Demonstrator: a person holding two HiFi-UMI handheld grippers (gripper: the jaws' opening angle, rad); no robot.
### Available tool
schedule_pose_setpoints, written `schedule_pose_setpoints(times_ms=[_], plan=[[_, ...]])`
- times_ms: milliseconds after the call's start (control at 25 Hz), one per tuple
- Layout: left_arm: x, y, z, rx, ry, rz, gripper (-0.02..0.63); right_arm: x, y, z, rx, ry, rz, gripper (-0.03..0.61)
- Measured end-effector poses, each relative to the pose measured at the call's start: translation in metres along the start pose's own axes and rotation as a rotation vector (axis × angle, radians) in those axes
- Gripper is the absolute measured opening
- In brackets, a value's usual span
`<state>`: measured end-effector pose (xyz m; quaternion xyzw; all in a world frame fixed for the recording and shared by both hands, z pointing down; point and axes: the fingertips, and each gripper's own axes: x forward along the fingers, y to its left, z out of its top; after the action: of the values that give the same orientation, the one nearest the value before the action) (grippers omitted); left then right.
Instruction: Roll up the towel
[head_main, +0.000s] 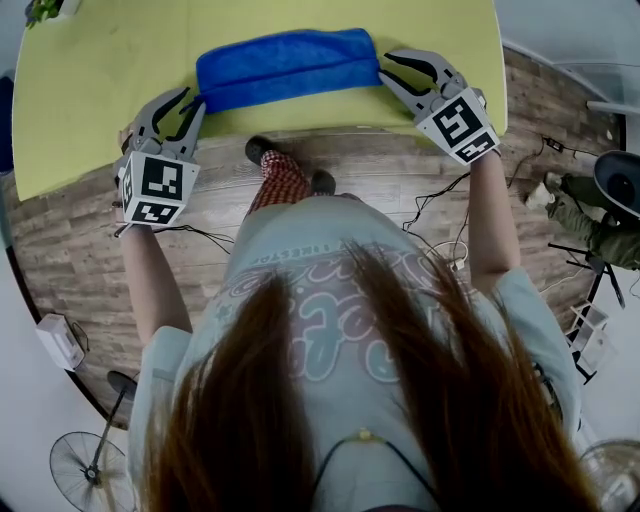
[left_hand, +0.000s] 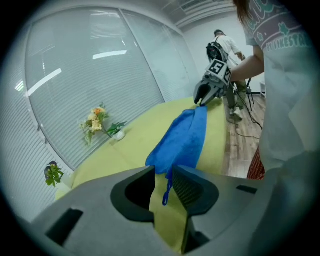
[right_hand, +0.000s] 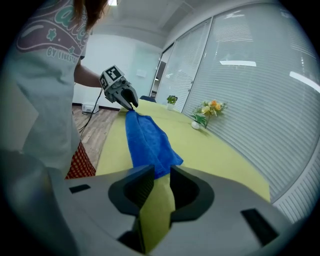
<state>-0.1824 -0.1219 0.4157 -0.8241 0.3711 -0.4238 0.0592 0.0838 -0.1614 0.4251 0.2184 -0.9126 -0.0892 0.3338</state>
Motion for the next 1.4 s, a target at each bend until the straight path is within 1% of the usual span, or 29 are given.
schedule_pose_setpoints(times_ms=[120, 240, 280, 360, 440, 480, 600, 720, 800, 960, 1040, 1080, 1160, 1320, 1400], plan=[[-0.011, 0.008, 0.005, -0.030, -0.042, 0.037, 0.077, -0.006, 0.004, 0.007, -0.006, -0.032, -0.003, 0.112], [-0.023, 0.010, 0.009, -0.043, -0.084, 0.064, 0.077, -0.010, 0.012, 0.012, -0.051, -0.041, 0.006, 0.130], [-0.026, 0.007, 0.011, -0.047, -0.095, 0.058, 0.077, -0.010, 0.015, 0.012, -0.071, -0.038, 0.006, 0.132], [-0.029, -0.005, 0.014, -0.051, -0.108, 0.011, 0.077, -0.009, 0.019, 0.013, -0.102, -0.036, 0.009, 0.132], [-0.026, -0.022, 0.013, -0.033, -0.091, -0.052, 0.077, -0.009, 0.025, 0.014, -0.124, -0.031, 0.028, 0.132], [-0.023, -0.028, 0.010, -0.008, -0.071, -0.070, 0.077, -0.008, 0.029, 0.014, -0.140, -0.026, 0.041, 0.132], [-0.010, -0.038, 0.001, 0.097, -0.009, -0.085, 0.077, 0.000, 0.036, 0.014, -0.204, 0.003, 0.060, 0.132], [0.000, -0.039, -0.008, 0.164, 0.043, -0.103, 0.077, 0.008, 0.039, 0.010, -0.265, 0.036, 0.065, 0.132], [0.004, -0.039, -0.012, 0.199, 0.067, -0.101, 0.077, 0.010, 0.039, 0.008, -0.292, 0.048, 0.060, 0.130], [0.010, -0.034, -0.011, 0.249, 0.075, -0.075, 0.077, 0.013, 0.035, 0.005, -0.310, 0.047, 0.036, 0.104], [0.013, -0.033, -0.010, 0.284, 0.077, -0.057, 0.067, 0.014, 0.035, 0.004, -0.320, 0.047, 0.028, 0.078], [0.014, -0.032, -0.009, 0.296, 0.078, -0.049, 0.052, 0.014, 0.035, 0.003, -0.330, 0.048, 0.023, 0.070], [0.013, -0.032, -0.008, 0.297, 0.079, -0.036, 0.035, 0.013, 0.035, 0.004, -0.350, 0.051, 0.010, 0.063], [0.004, -0.034, -0.006, 0.242, 0.071, -0.017, 0.032, 0.006, 0.035, 0.008, -0.382, 0.041, -0.038, 0.052], [0.000, -0.039, -0.006, 0.229, 0.071, -0.002, 0.032, 0.001, 0.037, 0.008, -0.387, 0.029, -0.061, 0.052]])
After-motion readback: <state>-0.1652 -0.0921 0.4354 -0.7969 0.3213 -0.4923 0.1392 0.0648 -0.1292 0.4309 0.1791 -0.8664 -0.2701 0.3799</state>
